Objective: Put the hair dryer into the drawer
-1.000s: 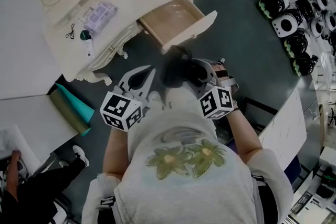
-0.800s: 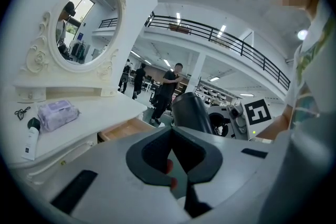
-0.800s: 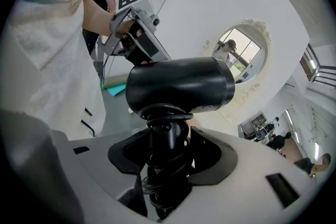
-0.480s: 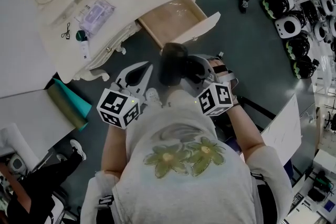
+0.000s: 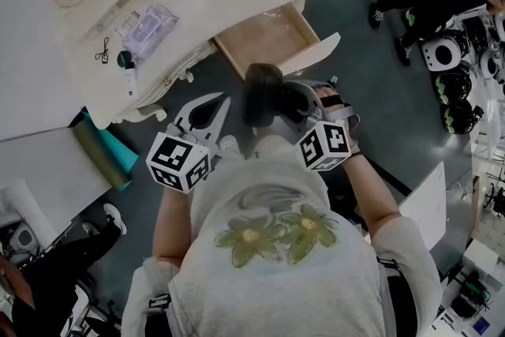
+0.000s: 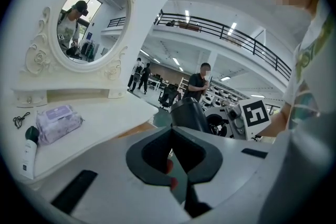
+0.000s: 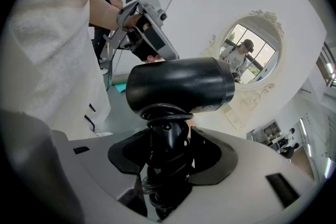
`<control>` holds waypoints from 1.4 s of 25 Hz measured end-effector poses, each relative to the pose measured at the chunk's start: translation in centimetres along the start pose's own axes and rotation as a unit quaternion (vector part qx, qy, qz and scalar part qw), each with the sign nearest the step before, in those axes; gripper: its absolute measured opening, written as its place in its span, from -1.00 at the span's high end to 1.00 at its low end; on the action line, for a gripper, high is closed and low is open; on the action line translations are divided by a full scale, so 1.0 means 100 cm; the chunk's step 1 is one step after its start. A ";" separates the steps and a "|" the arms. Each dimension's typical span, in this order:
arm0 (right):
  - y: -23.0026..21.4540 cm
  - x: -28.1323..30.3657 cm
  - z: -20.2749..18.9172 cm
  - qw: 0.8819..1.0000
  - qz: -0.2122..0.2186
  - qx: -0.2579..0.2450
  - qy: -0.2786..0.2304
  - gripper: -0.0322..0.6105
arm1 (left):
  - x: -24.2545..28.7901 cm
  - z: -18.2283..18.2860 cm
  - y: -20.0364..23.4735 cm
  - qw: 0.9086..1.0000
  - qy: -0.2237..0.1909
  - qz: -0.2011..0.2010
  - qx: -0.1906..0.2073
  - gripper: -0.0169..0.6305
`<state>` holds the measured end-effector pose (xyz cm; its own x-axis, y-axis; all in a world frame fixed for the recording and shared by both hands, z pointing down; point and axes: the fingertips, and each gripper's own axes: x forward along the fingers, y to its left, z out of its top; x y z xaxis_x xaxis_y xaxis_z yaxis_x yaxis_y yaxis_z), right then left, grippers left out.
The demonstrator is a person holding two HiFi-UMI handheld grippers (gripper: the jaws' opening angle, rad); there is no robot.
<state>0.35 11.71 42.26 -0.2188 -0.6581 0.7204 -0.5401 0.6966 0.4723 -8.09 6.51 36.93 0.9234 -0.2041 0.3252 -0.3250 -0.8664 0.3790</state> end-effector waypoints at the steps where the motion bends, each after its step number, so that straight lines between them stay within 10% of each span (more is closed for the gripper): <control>1: -0.003 0.003 -0.001 1.000 0.003 -0.002 0.000 0.22 | 0.002 0.002 0.002 1.000 0.000 0.002 0.000 0.92; 35: -0.060 0.056 -0.040 0.995 0.073 -0.062 0.003 0.21 | 0.062 0.034 0.042 0.999 0.013 0.038 -0.010 0.92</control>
<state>5.62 5.00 45.55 -0.2822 -0.5453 0.7893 -0.3976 0.8153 0.4211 -3.06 0.03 37.62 0.8902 -0.2568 0.3762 -0.3983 -0.8396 0.3693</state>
